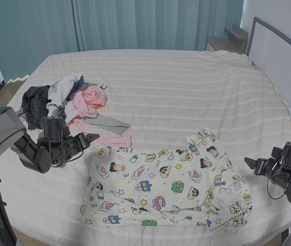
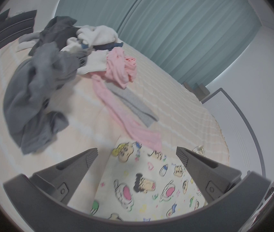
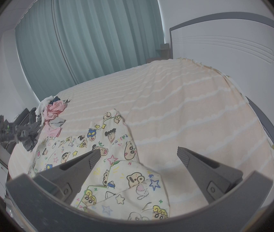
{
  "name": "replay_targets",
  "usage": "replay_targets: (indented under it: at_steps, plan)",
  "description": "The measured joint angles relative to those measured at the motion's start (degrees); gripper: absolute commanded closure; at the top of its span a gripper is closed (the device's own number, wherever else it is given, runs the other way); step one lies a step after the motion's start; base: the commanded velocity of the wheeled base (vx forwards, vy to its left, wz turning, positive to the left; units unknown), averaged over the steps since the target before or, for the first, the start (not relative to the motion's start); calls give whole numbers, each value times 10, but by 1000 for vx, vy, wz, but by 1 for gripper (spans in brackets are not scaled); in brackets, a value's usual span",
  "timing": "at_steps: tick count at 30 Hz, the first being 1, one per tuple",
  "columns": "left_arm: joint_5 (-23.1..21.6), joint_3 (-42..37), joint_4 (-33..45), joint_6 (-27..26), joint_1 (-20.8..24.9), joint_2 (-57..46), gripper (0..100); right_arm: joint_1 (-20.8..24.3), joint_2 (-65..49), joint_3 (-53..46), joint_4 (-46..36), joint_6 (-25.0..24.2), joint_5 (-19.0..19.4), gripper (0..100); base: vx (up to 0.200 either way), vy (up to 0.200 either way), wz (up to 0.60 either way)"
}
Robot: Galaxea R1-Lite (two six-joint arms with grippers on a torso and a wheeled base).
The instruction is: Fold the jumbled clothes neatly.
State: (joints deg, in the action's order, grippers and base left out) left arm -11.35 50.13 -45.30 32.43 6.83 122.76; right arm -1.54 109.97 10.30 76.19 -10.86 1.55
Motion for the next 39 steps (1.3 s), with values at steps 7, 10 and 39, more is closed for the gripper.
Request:
replay_targets:
  at_steps: [7, 10, 39]
  plan:
    - [-9, 107, 79, -97, 5, 49, 0, 34, -30, -15, -32, -2, 8, 0, 0, 0, 0]
    - [-8, 121, 93, -115, 11, 68, 0, 55, -48, -32, -37, -3, 10, 0, 0, 0, 0]
    - [17, 138, 54, -119, 43, 158, 0, 79, -69, -54, -33, -13, 9, 0, 0, 0, 0]
